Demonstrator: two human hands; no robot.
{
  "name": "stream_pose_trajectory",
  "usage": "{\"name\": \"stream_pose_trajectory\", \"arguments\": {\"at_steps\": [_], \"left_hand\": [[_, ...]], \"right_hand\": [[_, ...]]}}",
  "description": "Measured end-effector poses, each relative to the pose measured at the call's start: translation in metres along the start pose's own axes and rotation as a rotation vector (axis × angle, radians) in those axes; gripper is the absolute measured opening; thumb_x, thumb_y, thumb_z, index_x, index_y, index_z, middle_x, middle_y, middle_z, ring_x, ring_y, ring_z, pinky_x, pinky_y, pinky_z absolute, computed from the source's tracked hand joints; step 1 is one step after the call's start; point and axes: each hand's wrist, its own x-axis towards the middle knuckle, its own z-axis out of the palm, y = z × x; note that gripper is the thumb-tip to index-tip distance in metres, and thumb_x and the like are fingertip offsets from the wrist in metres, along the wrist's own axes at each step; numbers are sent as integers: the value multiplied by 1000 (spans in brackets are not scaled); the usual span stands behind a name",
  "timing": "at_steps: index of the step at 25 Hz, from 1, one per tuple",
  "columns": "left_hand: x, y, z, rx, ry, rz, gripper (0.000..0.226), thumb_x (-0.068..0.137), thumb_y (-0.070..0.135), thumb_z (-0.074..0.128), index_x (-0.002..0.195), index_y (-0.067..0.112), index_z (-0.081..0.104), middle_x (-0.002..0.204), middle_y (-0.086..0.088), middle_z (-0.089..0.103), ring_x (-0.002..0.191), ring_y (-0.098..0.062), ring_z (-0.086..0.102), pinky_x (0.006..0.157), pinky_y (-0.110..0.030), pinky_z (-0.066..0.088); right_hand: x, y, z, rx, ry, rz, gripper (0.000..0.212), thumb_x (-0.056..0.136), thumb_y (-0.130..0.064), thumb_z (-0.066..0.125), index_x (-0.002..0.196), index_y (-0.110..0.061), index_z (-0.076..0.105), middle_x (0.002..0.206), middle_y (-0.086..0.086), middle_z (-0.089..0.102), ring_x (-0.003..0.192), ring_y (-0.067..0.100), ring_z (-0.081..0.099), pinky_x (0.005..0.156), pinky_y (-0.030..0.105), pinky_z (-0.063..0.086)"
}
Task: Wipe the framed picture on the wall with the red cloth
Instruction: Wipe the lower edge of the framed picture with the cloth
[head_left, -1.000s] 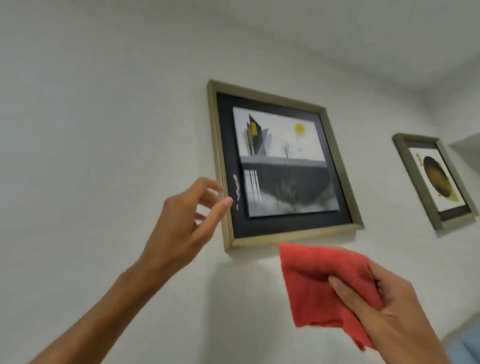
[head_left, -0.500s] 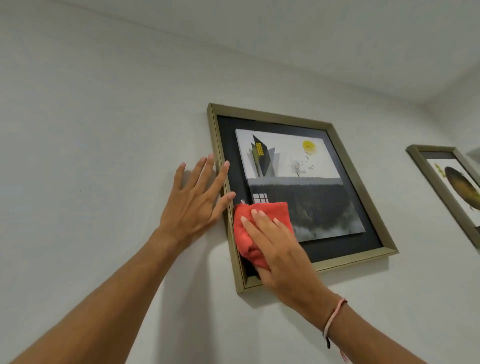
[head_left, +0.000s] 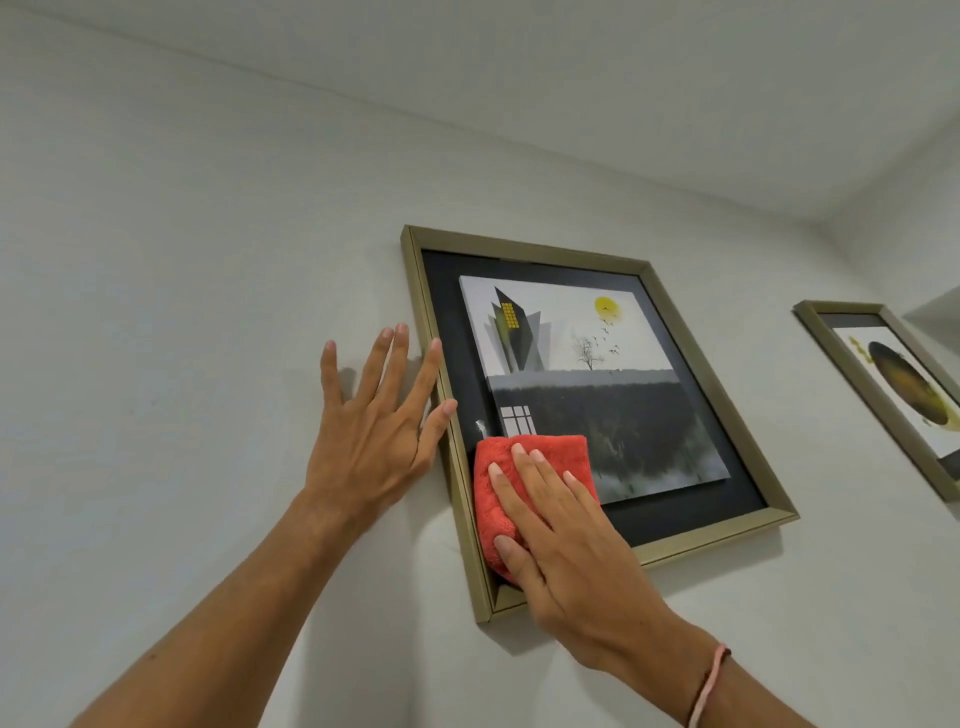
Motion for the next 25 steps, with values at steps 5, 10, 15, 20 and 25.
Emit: {"name": "stream_pose_trajectory", "arguments": {"at_steps": [5, 10, 15, 20, 25], "left_hand": [[2, 0, -2, 11, 24, -33, 74, 90, 60, -13, 159, 33, -19, 171, -15, -22, 159, -31, -19, 121, -74, 0], [2, 1, 0, 23, 46, -50, 67, 98, 56, -3, 159, 35, -19, 171, -16, -23, 159, -32, -20, 120, -76, 2], [4, 0, 3, 30, 39, -63, 68, 97, 58, 0, 160, 36, -16, 172, -15, -18, 160, -32, -17, 120, -77, 2], [4, 0, 6, 24, 38, -73, 72, 94, 63, -1, 160, 37, -15, 173, -13, -16, 160, -32, -17, 120, -77, -1], [4, 1, 4, 24, 27, -66, 75, 91, 64, -9, 160, 36, -16, 173, -13, -17, 159, -32, -18, 120, -76, -2]], "right_hand": [[46, 11, -6, 7, 83, -15, 65, 99, -54, 13, 158, -35, -6, 168, -10, -10, 153, 6, -16, 127, 38, -2], [108, 20, -36, 23, -11, -8, 64, 104, -46, 25, 159, -30, -4, 169, -2, -12, 155, 15, -13, 127, 47, -1], [38, 13, -20, 68, -19, -72, 66, 99, -58, 21, 156, -40, -8, 166, -12, -20, 151, 5, -23, 124, 37, -10], [-35, 6, 1, 47, -132, -21, 65, 87, -75, -5, 146, -54, -23, 158, -24, -33, 145, -3, -34, 122, 34, -17], [0, -1, 1, -110, 38, -12, 70, 93, -63, -4, 157, -34, -1, 168, -1, 0, 155, 22, -2, 125, 47, 6]]}}
